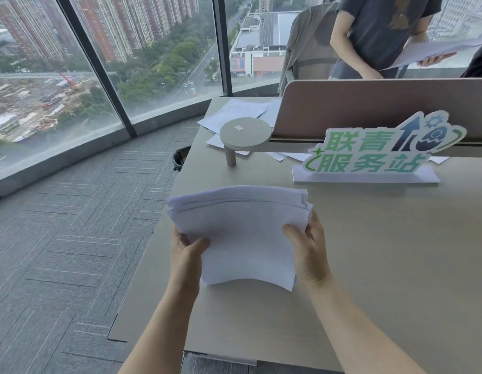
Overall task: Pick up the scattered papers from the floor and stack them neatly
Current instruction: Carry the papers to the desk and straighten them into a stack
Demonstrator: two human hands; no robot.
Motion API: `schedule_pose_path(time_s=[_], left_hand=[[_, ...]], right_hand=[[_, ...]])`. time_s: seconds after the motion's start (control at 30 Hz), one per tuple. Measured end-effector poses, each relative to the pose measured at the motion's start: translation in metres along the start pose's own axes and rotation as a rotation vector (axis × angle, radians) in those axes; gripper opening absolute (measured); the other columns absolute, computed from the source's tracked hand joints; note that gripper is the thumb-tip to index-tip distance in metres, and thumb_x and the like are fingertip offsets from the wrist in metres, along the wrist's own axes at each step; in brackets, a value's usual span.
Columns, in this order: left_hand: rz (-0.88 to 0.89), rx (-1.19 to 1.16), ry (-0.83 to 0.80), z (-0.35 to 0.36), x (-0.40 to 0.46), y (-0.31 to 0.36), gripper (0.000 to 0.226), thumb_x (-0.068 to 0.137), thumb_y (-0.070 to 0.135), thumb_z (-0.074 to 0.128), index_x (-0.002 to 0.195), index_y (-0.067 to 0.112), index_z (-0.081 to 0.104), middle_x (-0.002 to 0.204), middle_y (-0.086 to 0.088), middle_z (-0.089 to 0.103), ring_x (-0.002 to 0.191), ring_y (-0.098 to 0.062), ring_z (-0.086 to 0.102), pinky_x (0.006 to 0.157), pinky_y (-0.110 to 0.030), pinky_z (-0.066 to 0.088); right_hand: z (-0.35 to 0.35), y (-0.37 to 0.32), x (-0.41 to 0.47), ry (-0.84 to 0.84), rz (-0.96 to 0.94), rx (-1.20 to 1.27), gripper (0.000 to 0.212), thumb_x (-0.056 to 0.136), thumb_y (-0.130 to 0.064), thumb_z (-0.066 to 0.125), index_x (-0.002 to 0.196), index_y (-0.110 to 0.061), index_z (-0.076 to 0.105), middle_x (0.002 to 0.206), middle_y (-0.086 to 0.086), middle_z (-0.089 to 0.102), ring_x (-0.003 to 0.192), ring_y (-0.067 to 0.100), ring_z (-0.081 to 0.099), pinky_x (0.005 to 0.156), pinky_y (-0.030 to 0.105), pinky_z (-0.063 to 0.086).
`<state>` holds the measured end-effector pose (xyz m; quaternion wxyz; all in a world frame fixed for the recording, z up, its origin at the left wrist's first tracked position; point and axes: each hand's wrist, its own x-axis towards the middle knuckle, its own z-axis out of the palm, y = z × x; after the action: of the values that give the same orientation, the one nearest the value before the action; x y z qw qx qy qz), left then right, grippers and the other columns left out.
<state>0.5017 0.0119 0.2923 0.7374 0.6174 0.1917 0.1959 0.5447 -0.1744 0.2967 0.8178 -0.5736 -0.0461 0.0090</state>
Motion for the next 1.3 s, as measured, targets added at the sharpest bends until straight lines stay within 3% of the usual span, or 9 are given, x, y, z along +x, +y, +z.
schedule_pose_path(time_s=[0.17, 0.3, 0.47, 0.7, 0.83, 0.97, 1.1, 1.17, 1.3], left_hand=[[-0.037, 0.042, -0.036, 0.002, 0.001, -0.001, 0.026, 0.06, 0.005, 0.053, 0.084, 0.016, 0.058, 0.067, 0.009, 0.066, 0.06, -0.005, 0.059, 0.054, -0.016, 0.047], [0.014, 0.009, -0.02, 0.004, 0.005, 0.006, 0.021, 0.061, 0.004, 0.052, 0.077, 0.016, 0.057, 0.064, 0.009, 0.063, 0.058, -0.005, 0.055, 0.055, -0.015, 0.045], [-0.027, 0.024, -0.09, -0.005, 0.0, -0.012, 0.042, 0.06, 0.001, 0.048, 0.1, 0.01, 0.056, 0.076, 0.002, 0.066, 0.066, -0.008, 0.06, 0.058, -0.016, 0.047], [-0.147, 0.135, -0.035, -0.002, -0.003, -0.031, 0.018, 0.06, 0.01, 0.054, 0.077, 0.007, 0.056, 0.072, -0.008, 0.056, 0.072, -0.019, 0.048, 0.061, -0.03, 0.036], [-0.08, 0.043, -0.037, -0.001, -0.002, -0.023, 0.025, 0.061, 0.006, 0.052, 0.086, 0.006, 0.058, 0.072, -0.002, 0.062, 0.065, -0.012, 0.055, 0.058, -0.021, 0.044], [-0.162, 0.089, -0.088, -0.008, -0.007, -0.044, 0.037, 0.057, 0.004, 0.052, 0.094, 0.01, 0.058, 0.075, 0.002, 0.065, 0.066, -0.008, 0.059, 0.058, -0.014, 0.046], [-0.241, 0.102, -0.048, -0.005, -0.013, -0.062, 0.031, 0.055, 0.003, 0.051, 0.083, 0.01, 0.06, 0.061, 0.01, 0.065, 0.056, -0.004, 0.057, 0.053, -0.013, 0.044], [-0.25, 0.093, -0.015, -0.006, -0.013, -0.065, 0.03, 0.055, 0.003, 0.052, 0.082, 0.011, 0.061, 0.062, 0.007, 0.065, 0.056, -0.005, 0.057, 0.052, -0.014, 0.044], [-0.241, 0.049, 0.01, -0.012, -0.008, -0.069, 0.031, 0.057, 0.002, 0.05, 0.085, 0.011, 0.059, 0.077, -0.007, 0.06, 0.069, -0.017, 0.053, 0.062, -0.024, 0.042]], right_hand=[[0.005, 0.0, -0.002, 0.092, 0.04, -0.141, 0.004, 0.068, -0.003, 0.048, 0.065, -0.005, 0.048, 0.055, -0.006, 0.041, 0.055, 0.013, 0.033, 0.052, 0.024, 0.027], [0.002, -0.005, 0.004, 0.135, -0.028, -0.137, 0.008, 0.071, -0.001, 0.049, 0.075, 0.006, 0.051, 0.068, 0.006, 0.043, 0.066, 0.02, 0.035, 0.06, 0.033, 0.028], [-0.01, 0.007, -0.004, 0.043, 0.021, -0.043, 0.027, 0.077, -0.001, 0.048, 0.099, -0.003, 0.063, 0.087, 0.013, 0.067, 0.08, 0.027, 0.063, 0.067, 0.038, 0.051], [-0.018, 0.03, -0.007, 0.221, 0.128, -0.085, 0.021, 0.068, -0.007, 0.055, 0.084, 0.0, 0.067, 0.079, 0.009, 0.068, 0.076, 0.022, 0.062, 0.066, 0.036, 0.047], [-0.018, 0.02, -0.004, 0.159, 0.031, -0.001, 0.022, 0.071, -0.001, 0.051, 0.083, -0.011, 0.067, 0.08, 0.008, 0.066, 0.075, 0.022, 0.06, 0.067, 0.035, 0.048], [-0.031, 0.04, -0.013, 0.036, 0.169, -0.002, 0.036, 0.071, -0.001, 0.052, 0.103, -0.009, 0.065, 0.088, 0.006, 0.072, 0.084, 0.021, 0.068, 0.066, 0.027, 0.055], [-0.037, 0.061, -0.019, 0.101, 0.275, -0.111, 0.026, 0.077, 0.011, 0.05, 0.089, -0.004, 0.066, 0.078, 0.005, 0.069, 0.08, 0.024, 0.063, 0.06, 0.024, 0.051], [-0.04, 0.065, -0.019, 0.125, 0.286, -0.128, 0.031, 0.08, 0.016, 0.043, 0.082, -0.006, 0.065, 0.074, 0.003, 0.067, 0.076, 0.022, 0.06, 0.06, 0.026, 0.049], [-0.05, 0.073, -0.015, 0.133, 0.247, -0.136, 0.026, 0.069, 0.0, 0.044, 0.089, -0.004, 0.062, 0.082, 0.01, 0.062, 0.079, 0.025, 0.056, 0.07, 0.039, 0.043]])
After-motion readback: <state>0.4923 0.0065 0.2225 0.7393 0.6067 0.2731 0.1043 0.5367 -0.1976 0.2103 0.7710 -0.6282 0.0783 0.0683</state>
